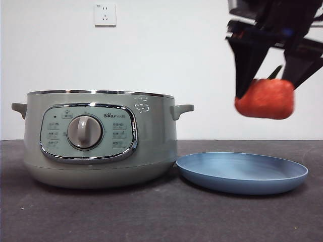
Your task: Take the pumpkin out from the steamer,put the pumpkin in the blue plate,close the lid
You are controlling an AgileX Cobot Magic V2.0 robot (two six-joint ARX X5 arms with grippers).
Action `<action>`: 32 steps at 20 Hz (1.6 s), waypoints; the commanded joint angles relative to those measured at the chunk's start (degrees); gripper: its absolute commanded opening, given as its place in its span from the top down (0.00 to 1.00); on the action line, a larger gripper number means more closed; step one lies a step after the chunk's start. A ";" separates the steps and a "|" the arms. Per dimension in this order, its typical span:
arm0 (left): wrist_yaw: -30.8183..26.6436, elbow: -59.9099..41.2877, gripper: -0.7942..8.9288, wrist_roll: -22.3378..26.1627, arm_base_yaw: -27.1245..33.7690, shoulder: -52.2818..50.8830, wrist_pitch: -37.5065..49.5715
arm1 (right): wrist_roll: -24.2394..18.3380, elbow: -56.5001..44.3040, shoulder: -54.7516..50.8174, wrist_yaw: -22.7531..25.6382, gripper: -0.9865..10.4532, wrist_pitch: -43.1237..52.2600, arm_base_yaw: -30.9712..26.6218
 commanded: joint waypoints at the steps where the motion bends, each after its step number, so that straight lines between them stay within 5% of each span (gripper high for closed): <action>1: -0.09 0.42 0.93 0.24 -0.20 -0.57 2.84 | 0.68 -0.50 3.37 -0.09 0.93 3.89 0.13; 18: 2.49 0.42 0.93 0.17 -0.20 -0.57 2.84 | -0.42 -0.50 18.16 -1.55 0.90 6.40 0.72; 23: 2.82 0.42 0.93 0.17 -0.20 -0.57 2.82 | -0.15 -0.50 18.53 -1.49 0.55 5.55 0.74; 32: 8.55 0.42 0.93 -0.94 -0.20 -0.55 2.91 | -0.15 -0.50 14.71 -1.55 0.52 5.11 0.72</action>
